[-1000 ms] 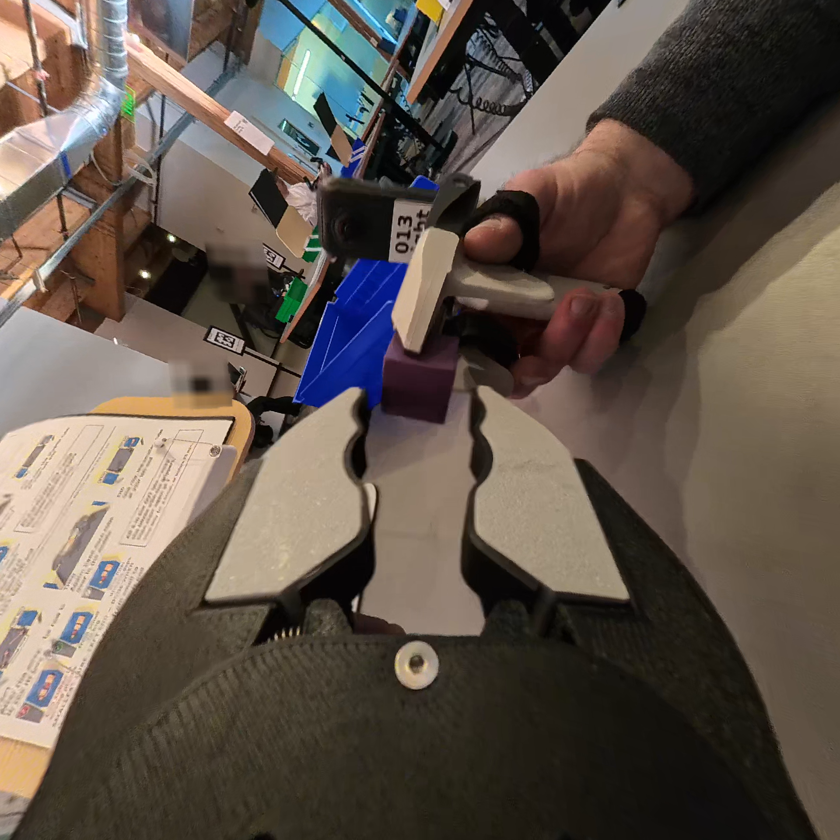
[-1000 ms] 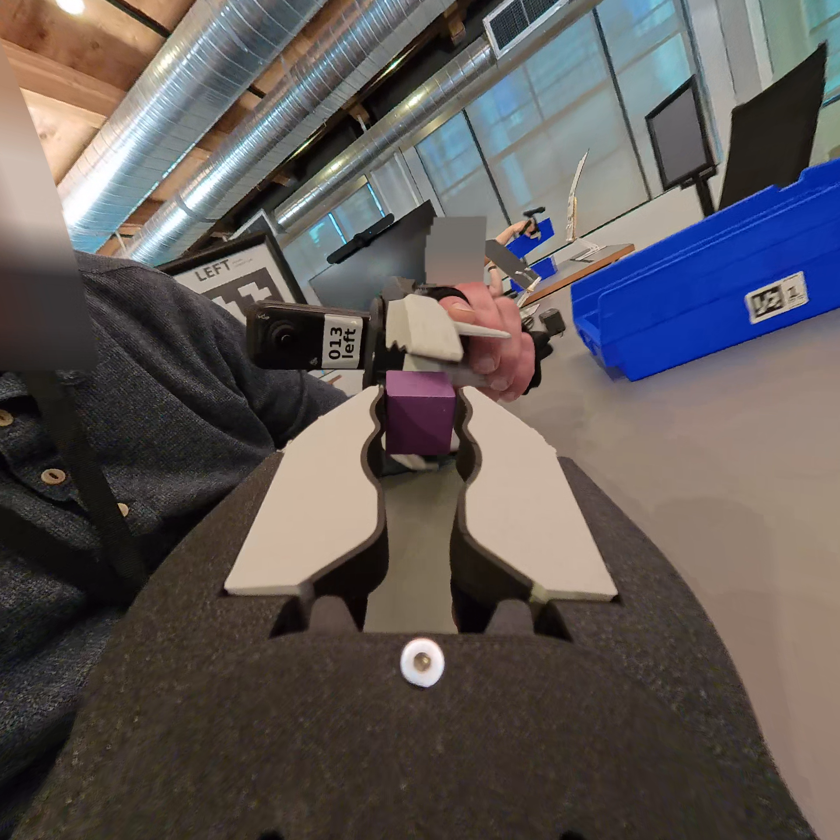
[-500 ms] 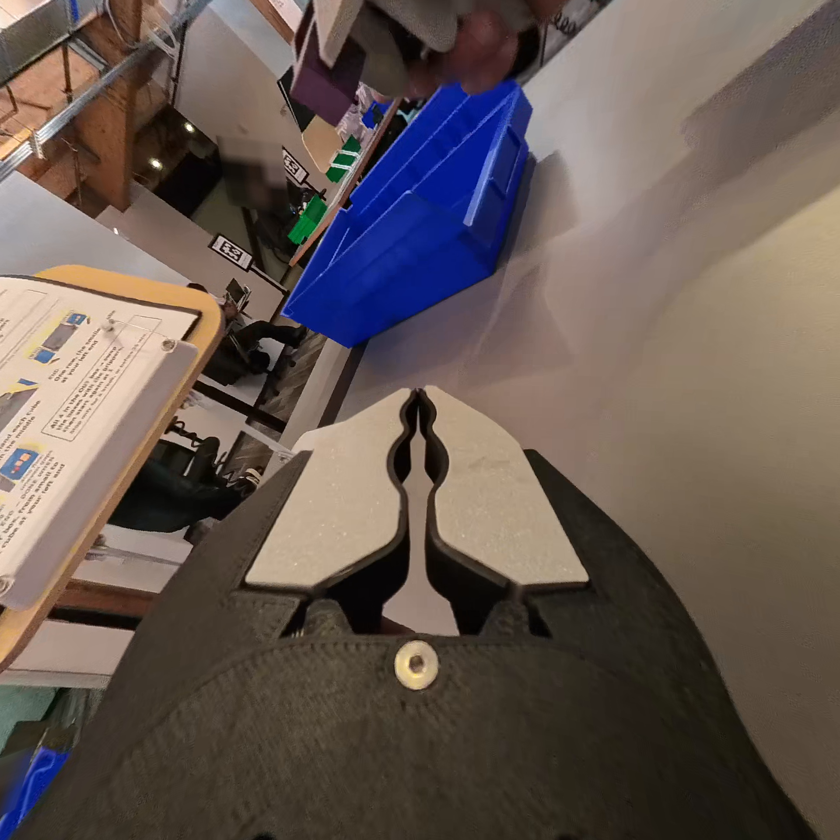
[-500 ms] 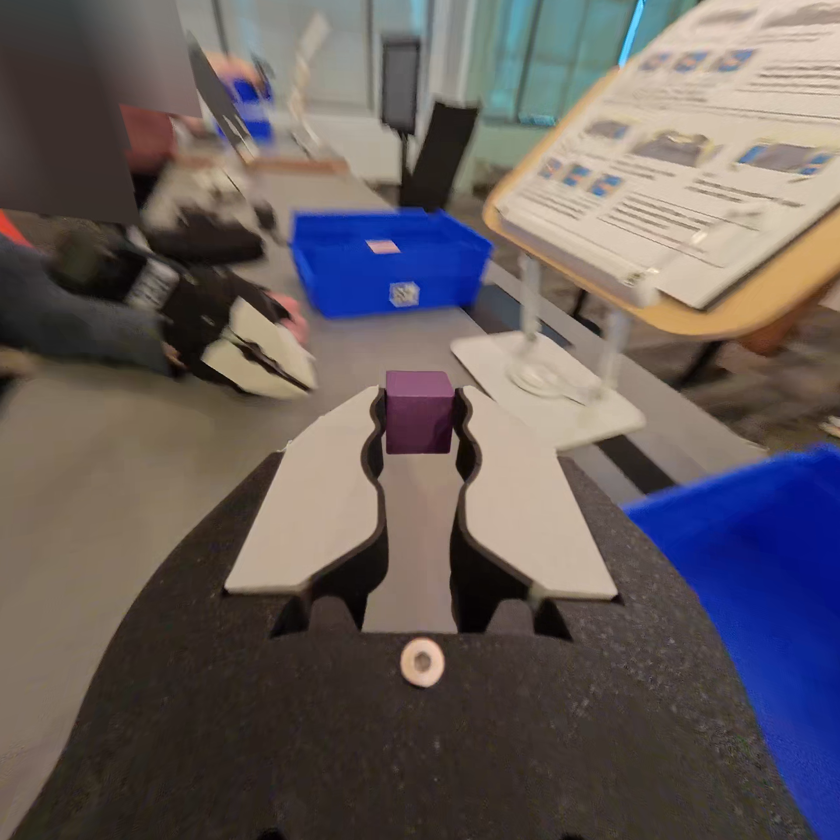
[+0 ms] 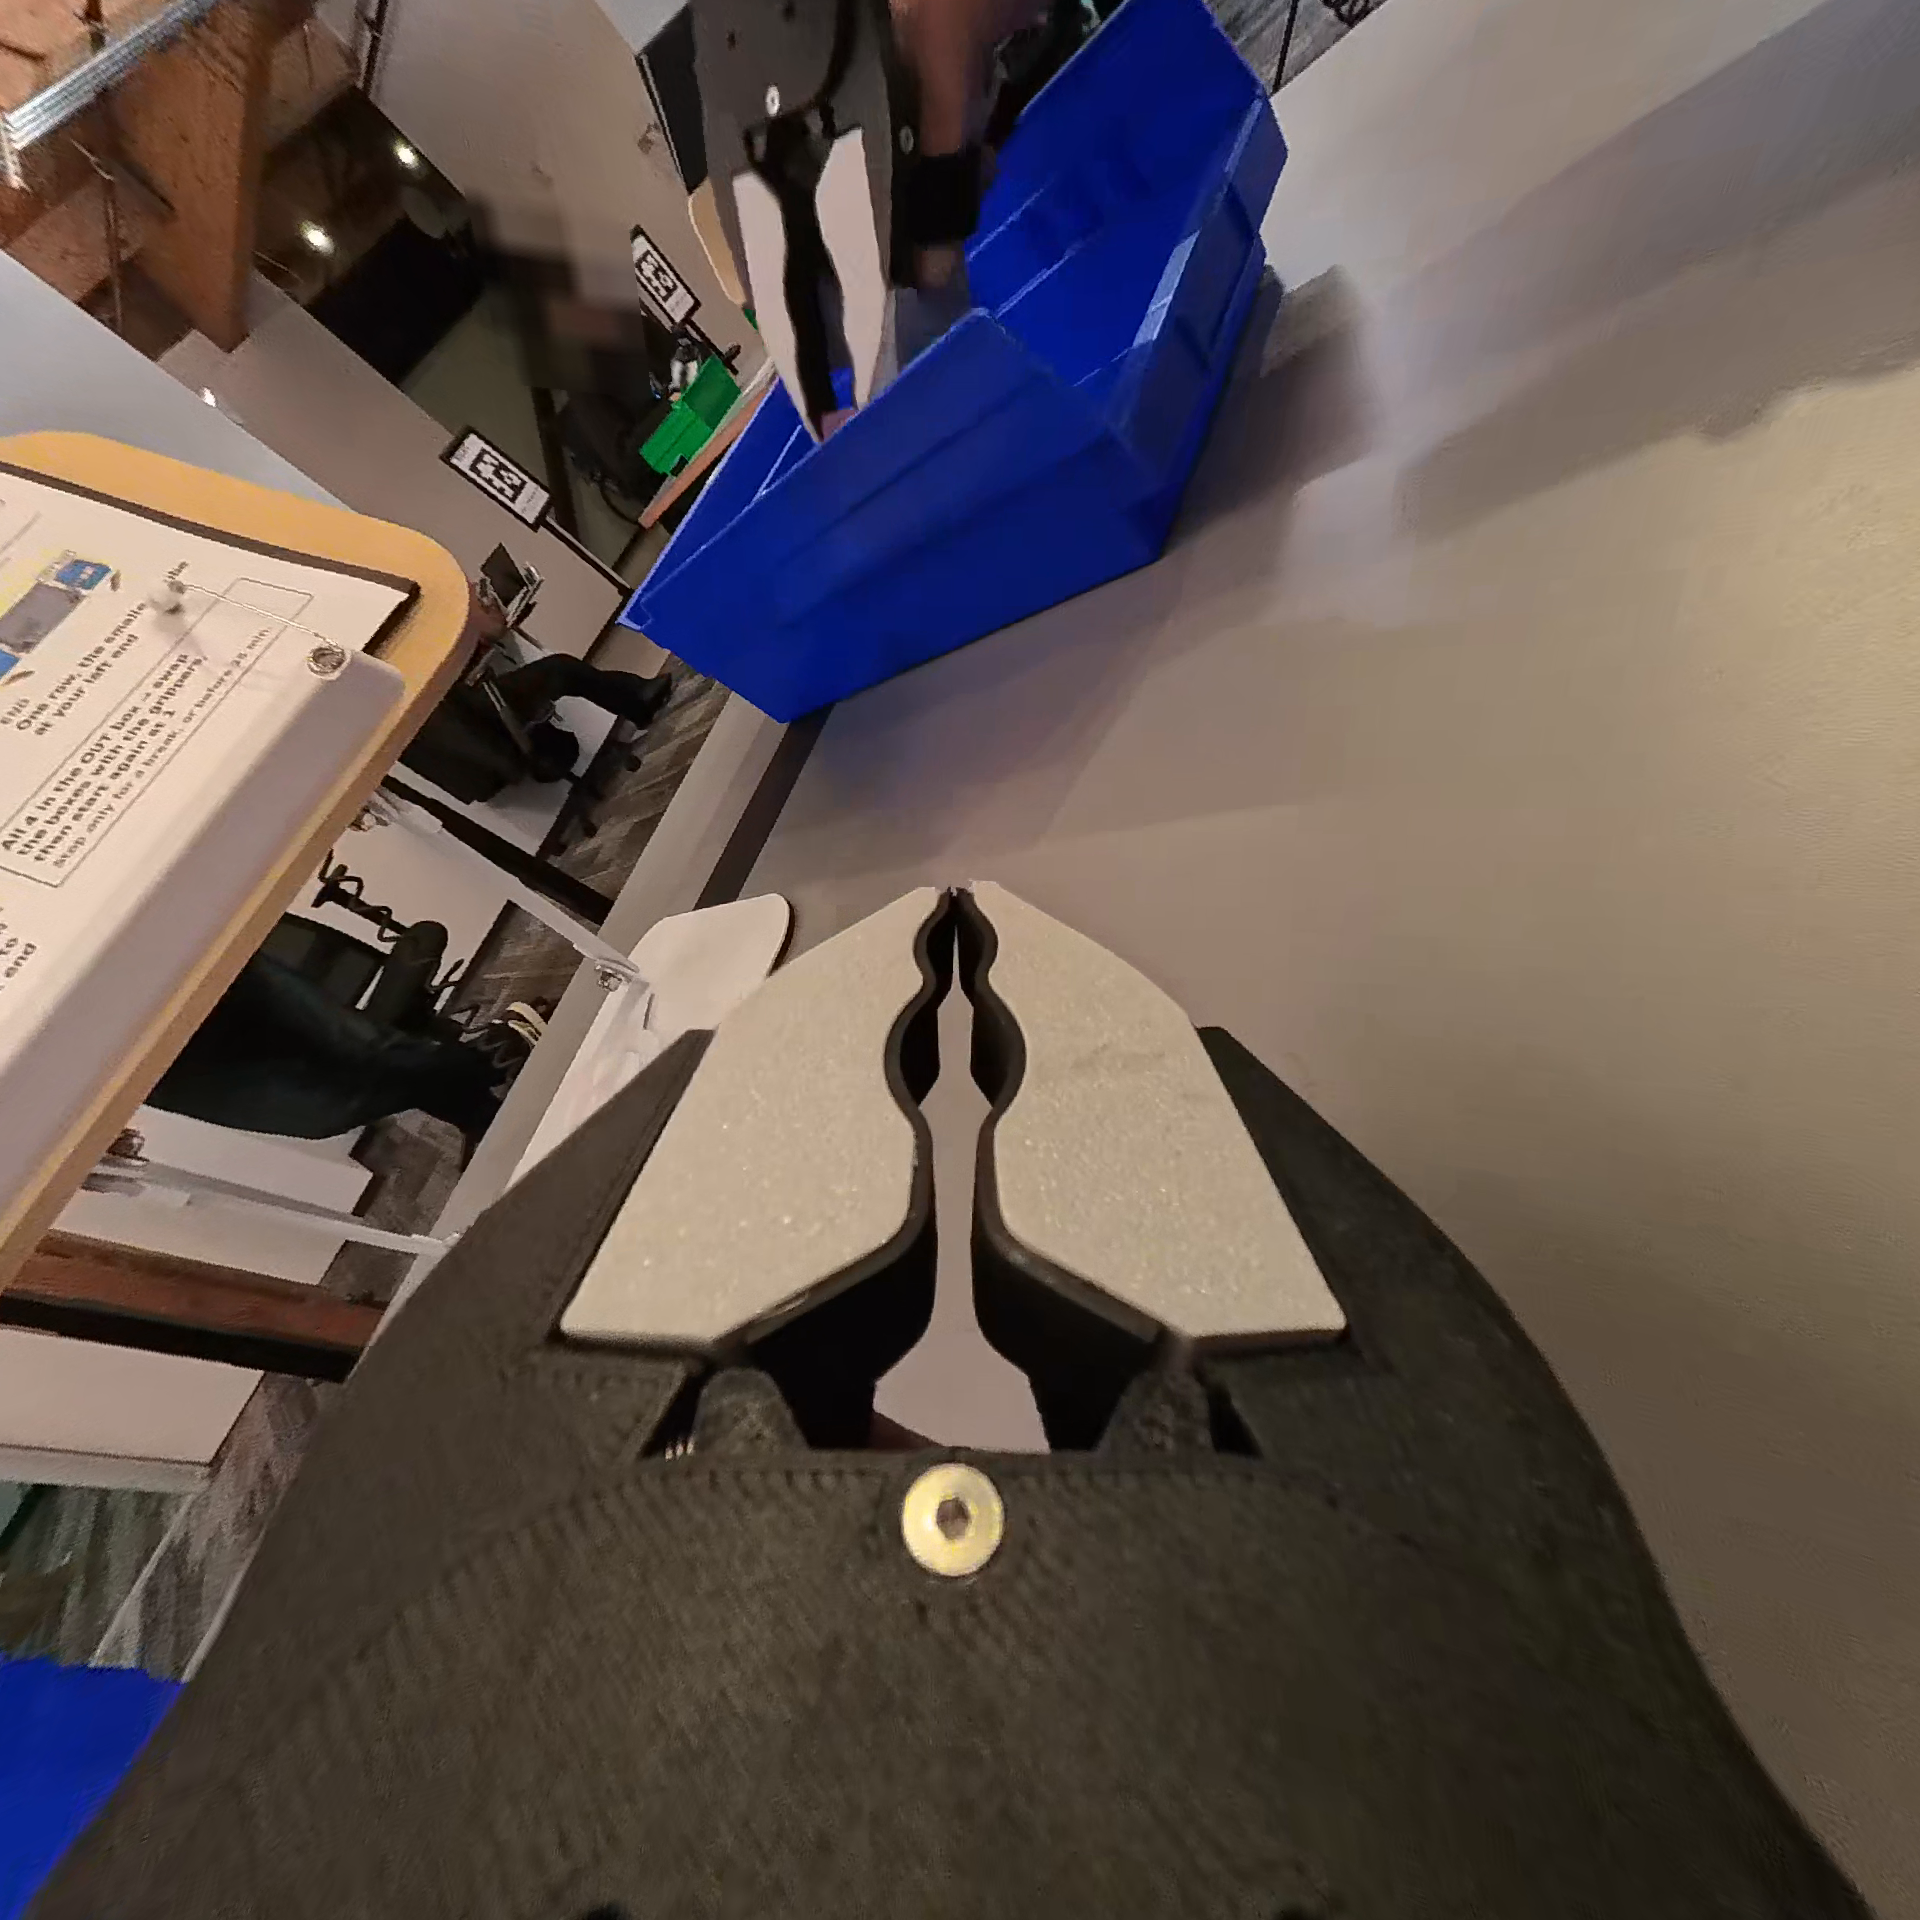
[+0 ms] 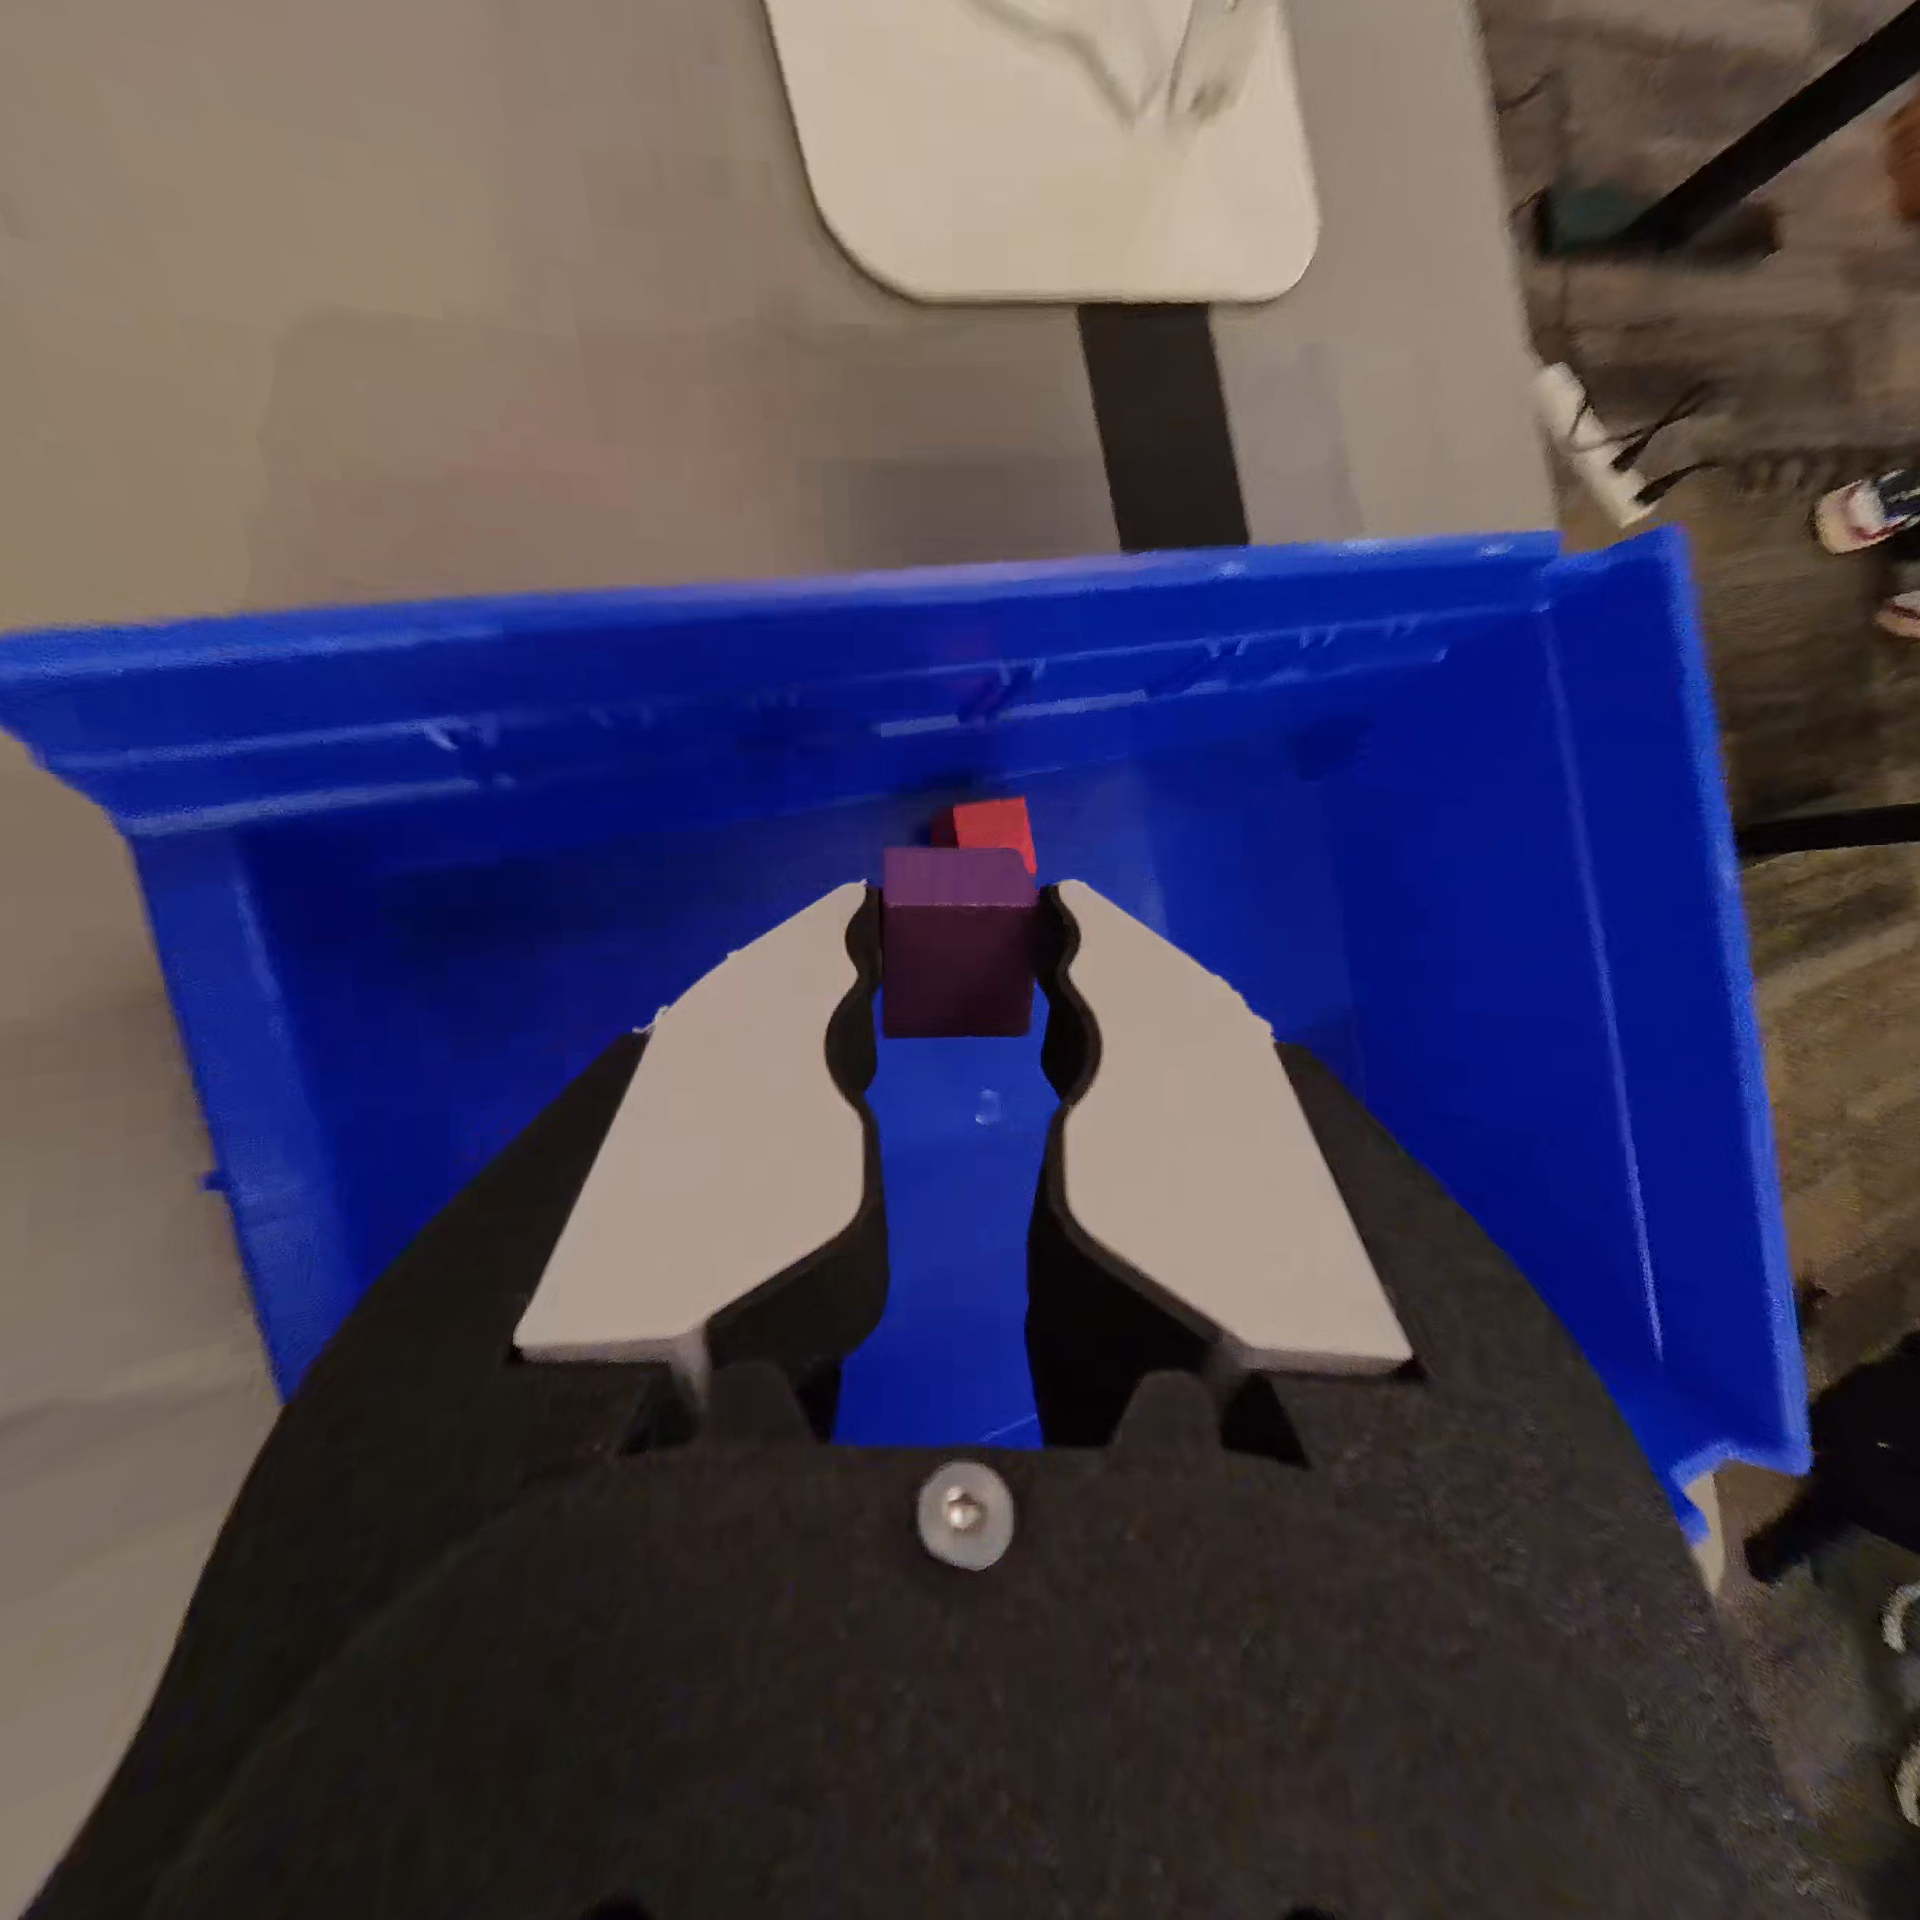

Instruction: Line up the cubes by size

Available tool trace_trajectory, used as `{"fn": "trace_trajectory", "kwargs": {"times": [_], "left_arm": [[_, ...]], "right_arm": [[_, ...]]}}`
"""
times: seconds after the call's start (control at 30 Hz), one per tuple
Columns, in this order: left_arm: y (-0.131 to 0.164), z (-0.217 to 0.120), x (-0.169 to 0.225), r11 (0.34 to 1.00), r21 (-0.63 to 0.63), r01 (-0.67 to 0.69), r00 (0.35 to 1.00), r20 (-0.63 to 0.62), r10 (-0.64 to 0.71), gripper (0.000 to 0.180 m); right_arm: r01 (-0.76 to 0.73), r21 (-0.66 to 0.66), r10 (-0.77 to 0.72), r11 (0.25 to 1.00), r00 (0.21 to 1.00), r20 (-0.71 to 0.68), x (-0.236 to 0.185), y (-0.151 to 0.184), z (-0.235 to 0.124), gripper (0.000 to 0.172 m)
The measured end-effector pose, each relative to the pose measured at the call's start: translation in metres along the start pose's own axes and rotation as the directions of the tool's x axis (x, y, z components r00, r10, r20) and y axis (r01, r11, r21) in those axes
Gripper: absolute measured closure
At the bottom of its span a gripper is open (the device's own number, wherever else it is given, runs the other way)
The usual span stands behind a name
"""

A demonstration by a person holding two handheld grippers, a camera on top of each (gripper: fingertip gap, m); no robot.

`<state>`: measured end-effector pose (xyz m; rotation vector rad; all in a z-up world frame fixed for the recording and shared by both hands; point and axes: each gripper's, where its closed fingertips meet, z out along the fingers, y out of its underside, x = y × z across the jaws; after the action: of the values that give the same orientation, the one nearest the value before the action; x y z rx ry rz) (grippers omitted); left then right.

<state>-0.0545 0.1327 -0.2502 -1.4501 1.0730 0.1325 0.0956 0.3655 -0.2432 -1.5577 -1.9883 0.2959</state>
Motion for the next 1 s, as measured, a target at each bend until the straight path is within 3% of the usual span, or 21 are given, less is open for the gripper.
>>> {"fn": "trace_trajectory", "kwargs": {"times": [0.17, 0.43, 1.0], "left_arm": [[0.002, 0.000, -0.001, 1.000, -0.003, 0.024, 1.000, -0.006, -0.024, 0.180], [0.006, 0.002, -0.002, 0.999, -0.013, 0.045, 0.999, -0.013, -0.045, 0.180], [0.009, 0.003, 0.000, 0.998, -0.026, 0.052, 0.998, -0.024, -0.053, 0.180]], "right_arm": [[0.035, -0.153, -0.024, 0.988, 0.997, 0.075, 0.009, 0.027, 0.024, 0.143], [0.048, -0.195, -0.014, 0.980, 0.984, 0.176, 0.008, 0.038, 0.048, 0.143], [0.142, -0.313, -0.051, 0.939, 0.958, 0.281, 0.011, 0.047, 0.056, 0.144]]}}
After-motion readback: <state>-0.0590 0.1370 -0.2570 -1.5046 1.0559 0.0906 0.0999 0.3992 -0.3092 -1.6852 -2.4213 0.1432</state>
